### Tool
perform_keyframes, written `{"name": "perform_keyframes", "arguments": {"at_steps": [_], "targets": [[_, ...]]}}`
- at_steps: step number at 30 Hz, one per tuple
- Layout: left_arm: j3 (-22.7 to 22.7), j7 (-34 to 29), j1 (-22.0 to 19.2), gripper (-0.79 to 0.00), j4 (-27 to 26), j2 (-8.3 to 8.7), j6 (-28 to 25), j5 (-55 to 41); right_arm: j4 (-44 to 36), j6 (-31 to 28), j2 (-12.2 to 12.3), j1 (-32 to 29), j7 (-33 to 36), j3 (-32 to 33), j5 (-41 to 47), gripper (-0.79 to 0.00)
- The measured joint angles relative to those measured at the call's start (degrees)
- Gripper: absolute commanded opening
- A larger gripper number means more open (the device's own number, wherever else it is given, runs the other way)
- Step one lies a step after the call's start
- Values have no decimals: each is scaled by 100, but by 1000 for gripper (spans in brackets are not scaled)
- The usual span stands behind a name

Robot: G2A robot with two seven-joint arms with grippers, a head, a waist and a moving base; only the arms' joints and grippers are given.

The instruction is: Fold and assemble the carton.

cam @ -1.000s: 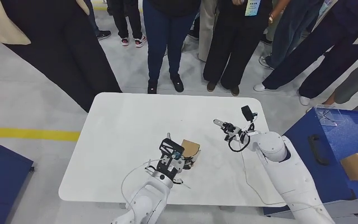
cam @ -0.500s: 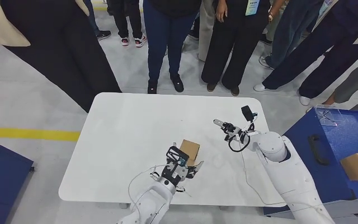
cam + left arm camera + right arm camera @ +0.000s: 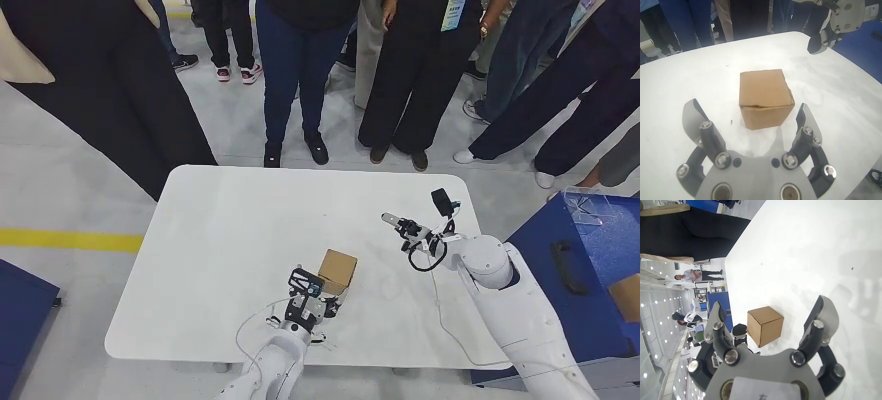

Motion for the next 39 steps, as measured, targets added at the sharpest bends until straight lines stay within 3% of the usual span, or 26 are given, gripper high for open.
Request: {"name": "perform_keyframes", "arguments": {"at_steps": [9,27,39], "targets": [[155,-195,-294,0,221,-106,-70,237,0,0,0,0,0,0,0,0],[245,-445,-399,-12,362,-234,-91,554,0,0,0,0,0,0,0,0],[107,-396,-348,-142,412,-276,-95,530,0,0,0,0,0,0,0,0]]}}
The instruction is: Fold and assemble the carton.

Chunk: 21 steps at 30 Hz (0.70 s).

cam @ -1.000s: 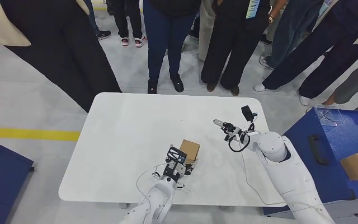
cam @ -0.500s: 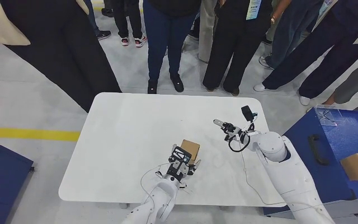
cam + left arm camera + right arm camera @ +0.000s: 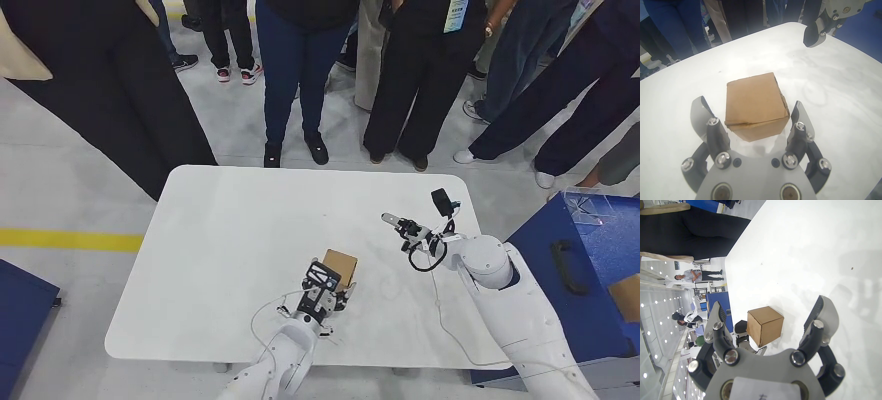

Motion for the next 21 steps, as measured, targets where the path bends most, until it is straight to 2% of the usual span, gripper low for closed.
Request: {"name": "perform_keyframes", "arguments": {"at_steps": [16,17,20,21], "targets": [[-120,51,78,-311,7,-38,-113,54,0,0,0,0,0,0,0,0],[-124,61,89,-394,-3,-39,-112,62,0,0,0,0,0,0,0,0],[-148,113,138,-508,-67,-43,-105,70,0,0,0,0,0,0,0,0],[-167,144,166,-610,-113,-43,-108,53,0,0,0,0,0,0,0,0]]}}
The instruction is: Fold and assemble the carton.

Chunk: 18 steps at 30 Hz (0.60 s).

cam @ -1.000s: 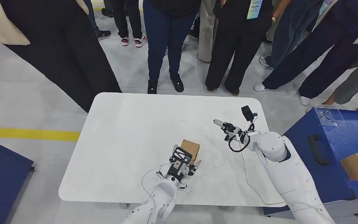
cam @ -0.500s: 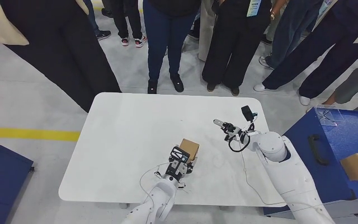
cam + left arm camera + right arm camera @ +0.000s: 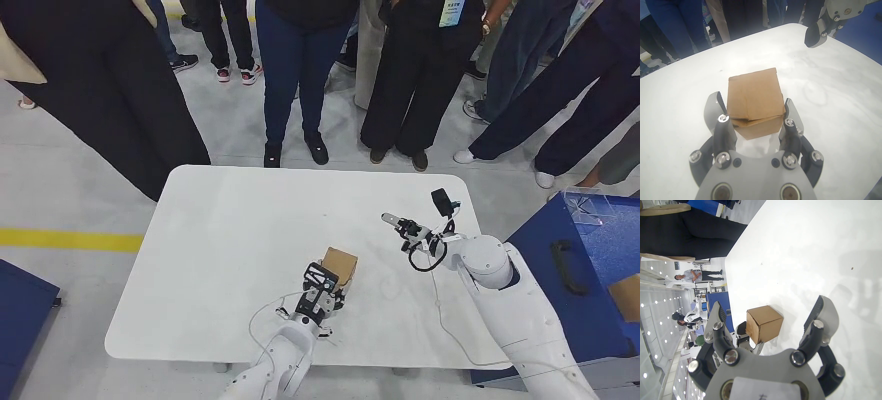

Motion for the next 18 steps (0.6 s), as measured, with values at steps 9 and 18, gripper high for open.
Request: {"name": "perform_keyframes", "arguments": {"at_steps": [9,18], "targets": [[-573,371,516,-785,-910,67,-740,-1303,24,80,18,29,-143,500,711,0],[-1411,-1115,565,-785,-629,99,-2429,-5289,49,167,35,24,61,511,725,0]]}}
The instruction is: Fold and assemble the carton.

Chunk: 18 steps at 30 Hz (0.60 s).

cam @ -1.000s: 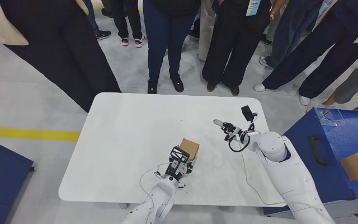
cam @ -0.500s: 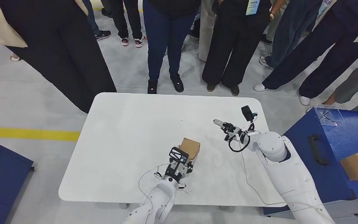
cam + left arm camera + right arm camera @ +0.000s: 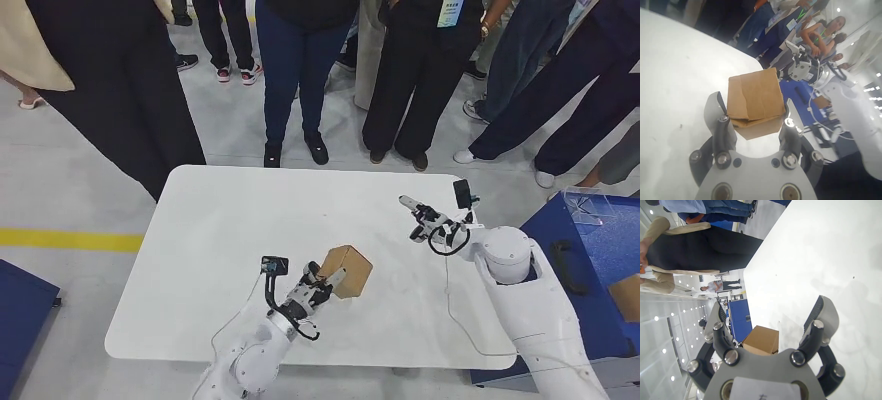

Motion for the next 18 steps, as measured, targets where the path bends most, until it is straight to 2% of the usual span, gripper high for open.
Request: {"name": "perform_keyframes", "arguments": {"at_steps": [4,5,6,7,8,14,18], "targets": [[-64,-459,-269,-785,586,-23,-149,-1072,-28,-24,-8,-54,-20,-76,-63,0],[-55,-463,-322,-640,695,-25,-145,-1099,-33,-25,-9,-63,-20,-88,-77,0],[-33,-443,-386,-440,823,-27,-121,-1029,-37,-24,-9,-73,-20,-102,-96,0],[-14,-408,-426,-142,907,-29,-92,-953,-40,-22,-10,-78,-19,-111,-107,0],[8,-372,-457,-6,985,-32,-57,-893,-44,-21,-11,-82,-19,-121,-122,0],[33,-164,-578,0,1290,-41,93,-755,-48,-25,-11,-88,-20,-141,-162,0],[-211,164,-406,0,991,27,86,-576,-48,-25,-11,-88,-20,-140,-161,0]]}}
